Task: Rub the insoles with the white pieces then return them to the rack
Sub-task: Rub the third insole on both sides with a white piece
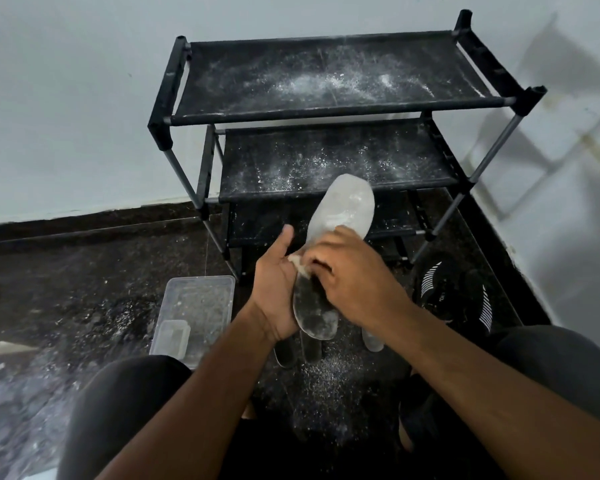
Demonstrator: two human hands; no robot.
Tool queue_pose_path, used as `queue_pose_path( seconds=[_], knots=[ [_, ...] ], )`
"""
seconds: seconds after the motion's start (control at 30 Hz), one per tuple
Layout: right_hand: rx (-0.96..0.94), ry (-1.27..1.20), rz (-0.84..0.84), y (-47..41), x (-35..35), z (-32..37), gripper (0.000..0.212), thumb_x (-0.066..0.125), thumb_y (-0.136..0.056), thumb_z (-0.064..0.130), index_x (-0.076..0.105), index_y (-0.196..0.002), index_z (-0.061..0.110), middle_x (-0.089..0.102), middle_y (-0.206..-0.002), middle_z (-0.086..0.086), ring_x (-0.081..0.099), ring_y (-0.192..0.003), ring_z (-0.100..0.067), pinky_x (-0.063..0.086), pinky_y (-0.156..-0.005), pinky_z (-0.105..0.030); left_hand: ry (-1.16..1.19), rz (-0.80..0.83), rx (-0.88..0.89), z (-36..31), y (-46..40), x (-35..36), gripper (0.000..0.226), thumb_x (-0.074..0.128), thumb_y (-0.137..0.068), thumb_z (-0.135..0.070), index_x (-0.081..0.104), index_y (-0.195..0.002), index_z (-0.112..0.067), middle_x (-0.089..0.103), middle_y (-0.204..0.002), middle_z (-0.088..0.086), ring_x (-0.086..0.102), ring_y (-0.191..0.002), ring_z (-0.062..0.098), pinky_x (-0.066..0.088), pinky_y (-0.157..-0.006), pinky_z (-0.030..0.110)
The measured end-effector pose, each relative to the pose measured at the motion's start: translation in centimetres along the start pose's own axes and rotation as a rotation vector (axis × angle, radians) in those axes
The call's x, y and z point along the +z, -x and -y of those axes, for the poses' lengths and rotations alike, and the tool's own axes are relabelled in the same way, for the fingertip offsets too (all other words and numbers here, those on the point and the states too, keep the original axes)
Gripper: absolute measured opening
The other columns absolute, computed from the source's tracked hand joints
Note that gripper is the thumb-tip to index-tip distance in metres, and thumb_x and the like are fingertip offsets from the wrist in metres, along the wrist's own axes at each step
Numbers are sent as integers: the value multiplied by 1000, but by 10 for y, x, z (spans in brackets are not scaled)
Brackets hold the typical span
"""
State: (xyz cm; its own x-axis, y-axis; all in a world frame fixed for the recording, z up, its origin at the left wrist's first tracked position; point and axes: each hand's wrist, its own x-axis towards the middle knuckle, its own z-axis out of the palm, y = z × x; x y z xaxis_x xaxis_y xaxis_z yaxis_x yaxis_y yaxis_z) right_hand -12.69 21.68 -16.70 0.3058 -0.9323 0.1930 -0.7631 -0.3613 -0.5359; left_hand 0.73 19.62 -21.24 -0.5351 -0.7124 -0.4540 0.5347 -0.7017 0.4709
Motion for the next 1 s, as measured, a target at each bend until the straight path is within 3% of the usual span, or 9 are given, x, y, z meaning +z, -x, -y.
queue_pose_path(
  seconds=[0.07,0.13,0.3,0.4,0.53,0.7,0.83,0.93,1.0],
  knots=[
    [-57,-76,130,5,7,8,10,63,-93,16,73,-96,16,61,-96,7,47,-100,-7,41,-92,-28,-6,-34,20,-1,-2,-2,92,34,-94,-79,59,-141,-3,65,-128,24,65,-119,37,46,-109,50],
    [-60,-103,151,4,4,4,10,65,-91,17,74,-97,18,62,-97,9,47,-100,-6,40,-90,-26,-24,-59,33,-1,-3,-4,95,27,-93,-82,59,-141,-6,66,-130,23,67,-118,36,52,-104,49],
    [62,-34,-149,-6,-14,-17,15,65,-92,15,69,-106,16,55,-90,9,49,-87,-10,50,-73,-33,-45,-40,42,5,-6,1,88,19,-97,-77,71,-126,-12,72,-117,18,72,-101,30,58,-90,43],
    [-13,1,-119,-4,-5,-14,16,65,-91,13,75,-103,14,62,-92,5,49,-90,-11,49,-77,-35,-38,-22,29,4,-5,0,93,21,-95,-79,71,-129,-8,68,-128,21,69,-113,33,53,-99,48],
    [-139,21,-39,1,1,-8,15,66,-89,9,77,-98,12,63,-90,2,51,-91,-17,51,-72,-38,-25,-12,23,-1,-4,-3,95,24,-93,-82,51,-150,-11,52,-150,23,51,-139,38,38,-116,53],
    [-61,128,-162,-6,-4,-20,22,65,-84,0,75,-102,8,64,-94,-2,54,-91,-21,53,-77,-40,-76,-39,19,5,-8,1,89,18,-96,-77,68,-131,-12,70,-125,19,70,-113,31,53,-100,47],
    [-139,94,-47,1,1,-7,21,61,-86,4,75,-102,7,65,-95,-1,52,-92,-18,50,-78,-37,-101,-43,-16,5,-5,2,95,17,-94,-80,61,-134,-6,69,-127,24,71,-113,33,50,-99,47],
    [-59,167,-145,-6,-7,-22,20,66,-84,5,77,-98,13,67,-91,3,50,-89,-17,50,-75,-38,-128,-36,13,6,-6,1,91,15,-95,-78,59,-136,-10,74,-114,19,73,-98,30,61,-84,44],
    [22,166,-185,-8,-9,-26,18,66,-85,6,77,-97,15,67,-90,4,49,-91,-16,50,-77,-39,-133,-41,21,6,-6,1,92,15,-93,-79,60,-137,-12,72,-119,18,72,-99,30,58,-87,45]
  ],
)
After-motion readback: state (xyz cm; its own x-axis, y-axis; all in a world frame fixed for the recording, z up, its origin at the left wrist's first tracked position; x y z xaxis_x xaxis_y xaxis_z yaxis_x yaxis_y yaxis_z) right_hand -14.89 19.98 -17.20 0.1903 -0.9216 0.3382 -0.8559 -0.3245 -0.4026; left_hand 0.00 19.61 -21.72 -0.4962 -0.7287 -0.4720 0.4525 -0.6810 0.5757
